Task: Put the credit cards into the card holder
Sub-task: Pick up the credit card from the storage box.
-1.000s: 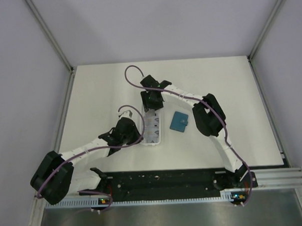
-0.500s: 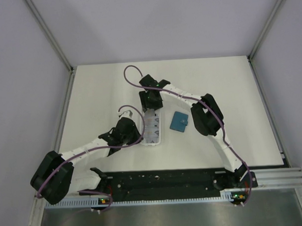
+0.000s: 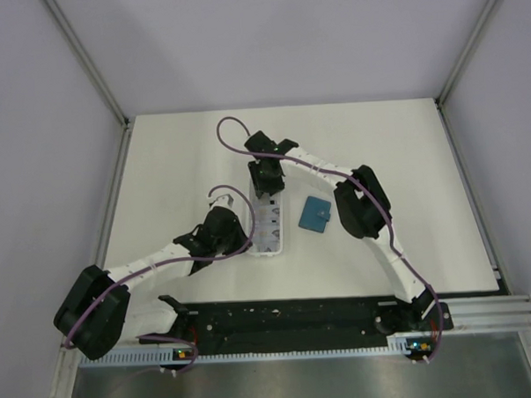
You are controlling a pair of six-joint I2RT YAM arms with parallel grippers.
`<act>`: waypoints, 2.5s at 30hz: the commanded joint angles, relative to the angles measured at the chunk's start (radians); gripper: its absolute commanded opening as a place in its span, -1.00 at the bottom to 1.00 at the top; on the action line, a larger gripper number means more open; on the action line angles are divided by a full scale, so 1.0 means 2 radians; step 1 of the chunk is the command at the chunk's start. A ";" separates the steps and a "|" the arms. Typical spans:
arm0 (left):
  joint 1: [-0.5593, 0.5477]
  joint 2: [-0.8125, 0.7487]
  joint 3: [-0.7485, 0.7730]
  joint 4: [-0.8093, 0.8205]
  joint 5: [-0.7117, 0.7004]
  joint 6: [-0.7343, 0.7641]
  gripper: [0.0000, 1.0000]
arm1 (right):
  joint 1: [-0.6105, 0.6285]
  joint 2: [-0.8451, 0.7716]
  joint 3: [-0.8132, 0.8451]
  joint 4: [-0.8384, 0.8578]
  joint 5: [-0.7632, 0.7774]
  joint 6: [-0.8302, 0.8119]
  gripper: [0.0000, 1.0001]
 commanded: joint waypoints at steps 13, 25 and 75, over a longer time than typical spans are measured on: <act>-0.001 0.001 0.000 0.025 0.004 -0.002 -1.00 | 0.007 -0.048 -0.064 0.088 -0.072 0.006 -0.33; 0.000 0.008 -0.002 0.030 0.009 -0.005 -1.00 | 0.005 -0.108 -0.151 0.195 -0.114 0.024 -0.39; 0.000 0.012 0.006 0.018 -0.004 -0.007 -1.00 | 0.041 -0.043 -0.001 -0.028 0.142 0.002 -1.00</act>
